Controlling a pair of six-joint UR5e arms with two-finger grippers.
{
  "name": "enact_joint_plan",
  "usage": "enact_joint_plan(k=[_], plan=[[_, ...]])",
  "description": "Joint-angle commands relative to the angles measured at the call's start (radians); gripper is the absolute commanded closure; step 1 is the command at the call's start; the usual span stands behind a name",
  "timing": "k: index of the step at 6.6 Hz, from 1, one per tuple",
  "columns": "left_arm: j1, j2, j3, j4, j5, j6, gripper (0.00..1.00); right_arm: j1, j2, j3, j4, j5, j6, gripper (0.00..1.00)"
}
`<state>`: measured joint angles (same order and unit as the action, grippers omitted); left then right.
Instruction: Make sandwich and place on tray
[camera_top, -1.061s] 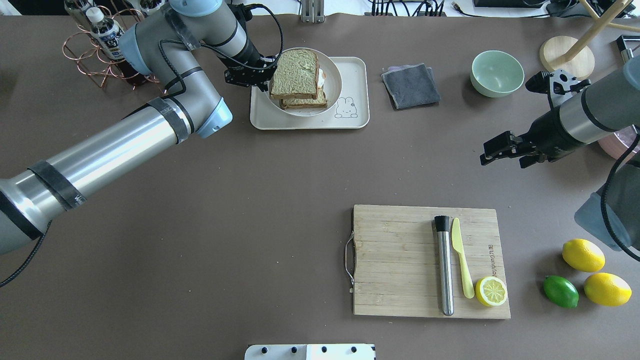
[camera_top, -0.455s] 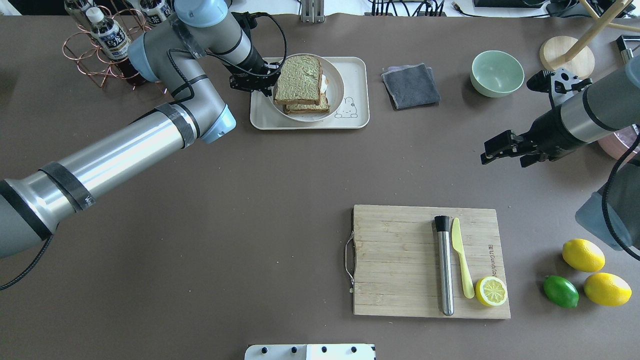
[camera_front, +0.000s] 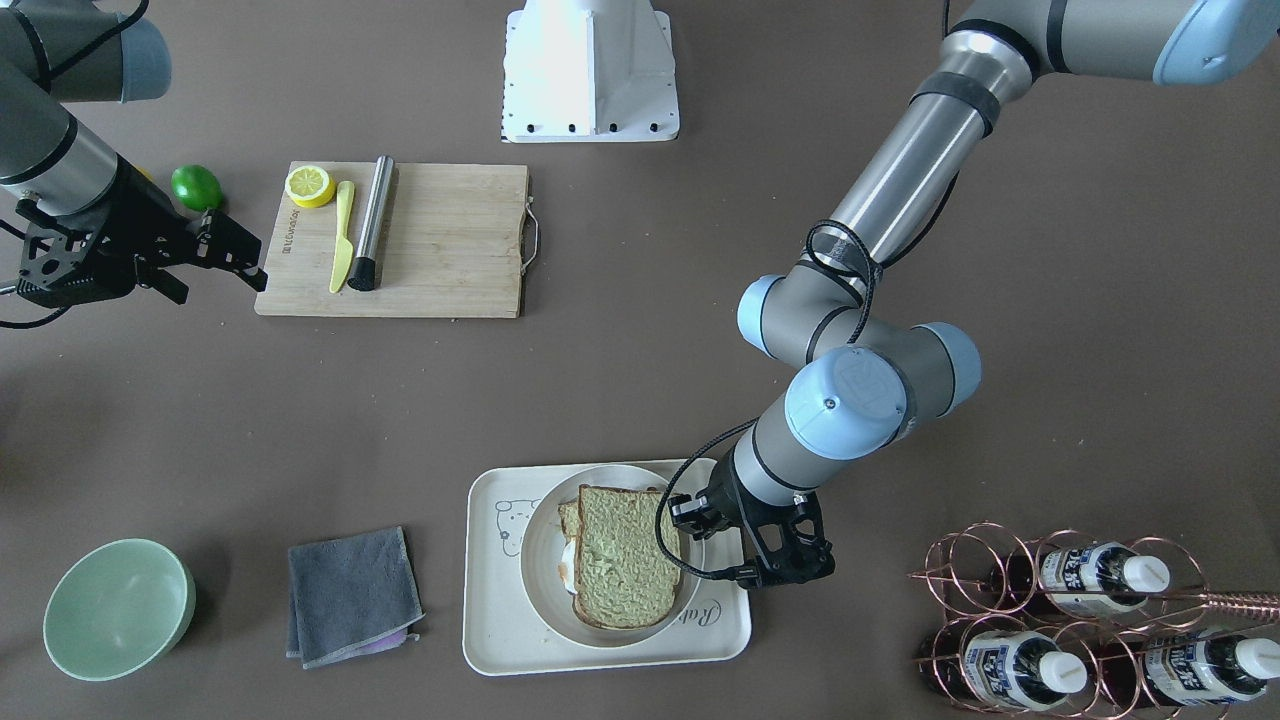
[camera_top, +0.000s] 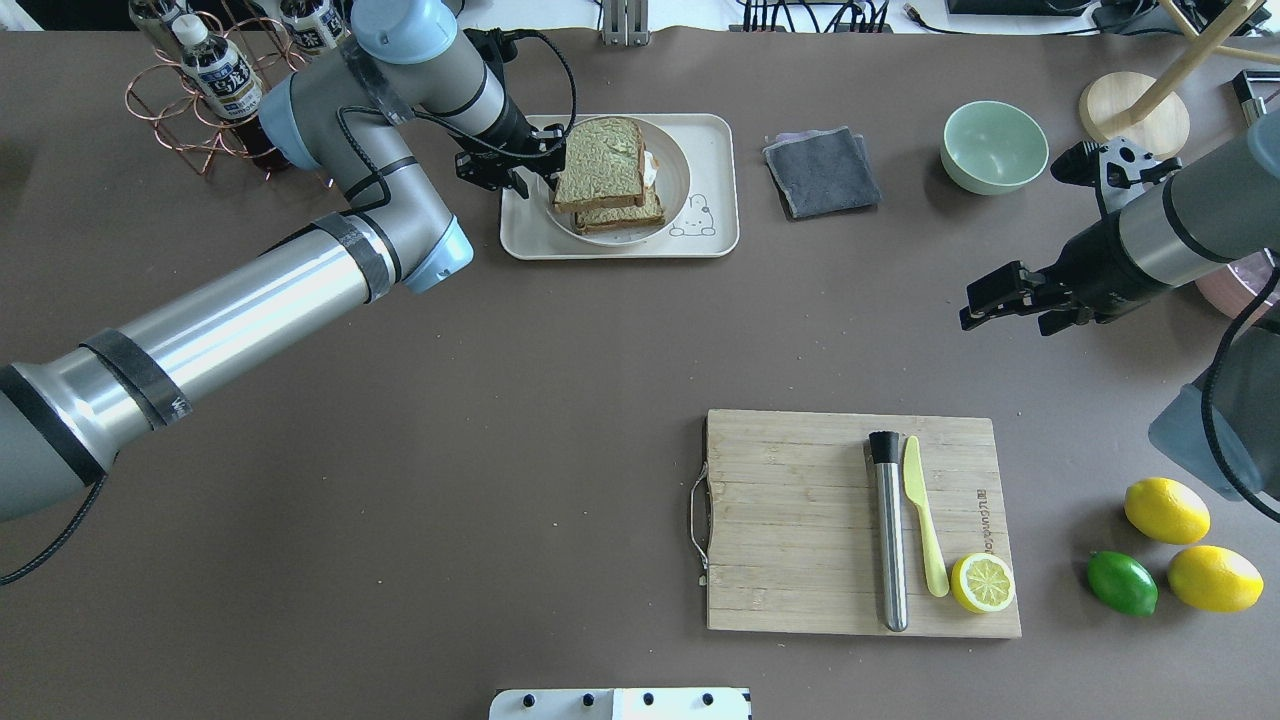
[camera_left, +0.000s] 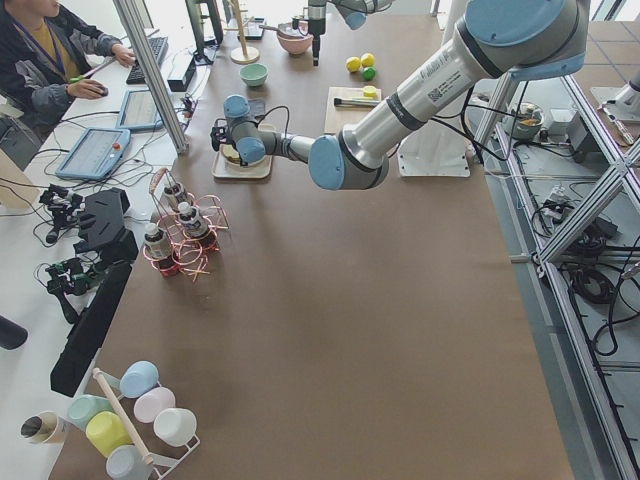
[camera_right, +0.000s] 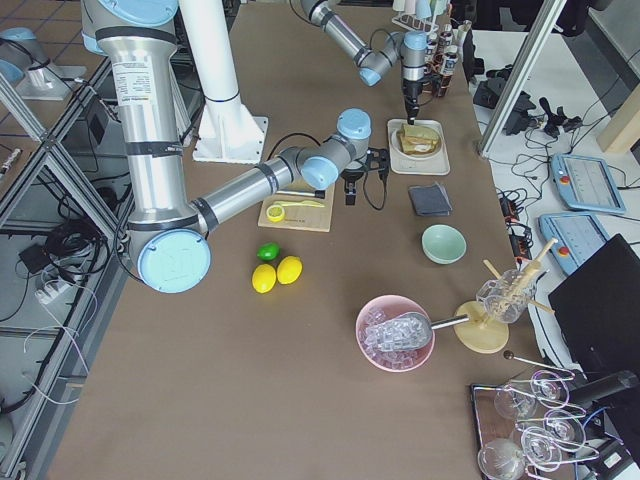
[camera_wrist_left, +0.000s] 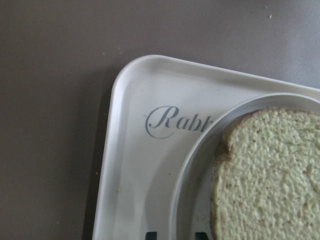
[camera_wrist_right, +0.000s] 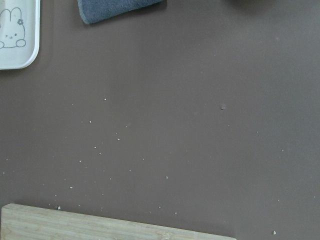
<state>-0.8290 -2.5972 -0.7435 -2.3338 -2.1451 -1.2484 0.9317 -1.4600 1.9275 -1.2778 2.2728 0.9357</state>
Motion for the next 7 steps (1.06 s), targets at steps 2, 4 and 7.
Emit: enact_joint_plan(k=[2, 4, 7], plan=[[-0.034, 0.133, -0.288, 0.11, -0.008, -0.008, 0.36, 0.031, 0.001, -0.002, -0.024, 0.008, -0.008, 0.0], [-0.109, 0.271, -0.605, 0.406, -0.071, 0.141, 0.35, 0.102, 0.007, -0.002, -0.137, 0.013, -0.18, 0.0], [-0.296, 0.597, -1.053, 0.814, -0.096, 0.631, 0.35, 0.3, -0.002, -0.007, -0.386, 0.014, -0.569, 0.0]])
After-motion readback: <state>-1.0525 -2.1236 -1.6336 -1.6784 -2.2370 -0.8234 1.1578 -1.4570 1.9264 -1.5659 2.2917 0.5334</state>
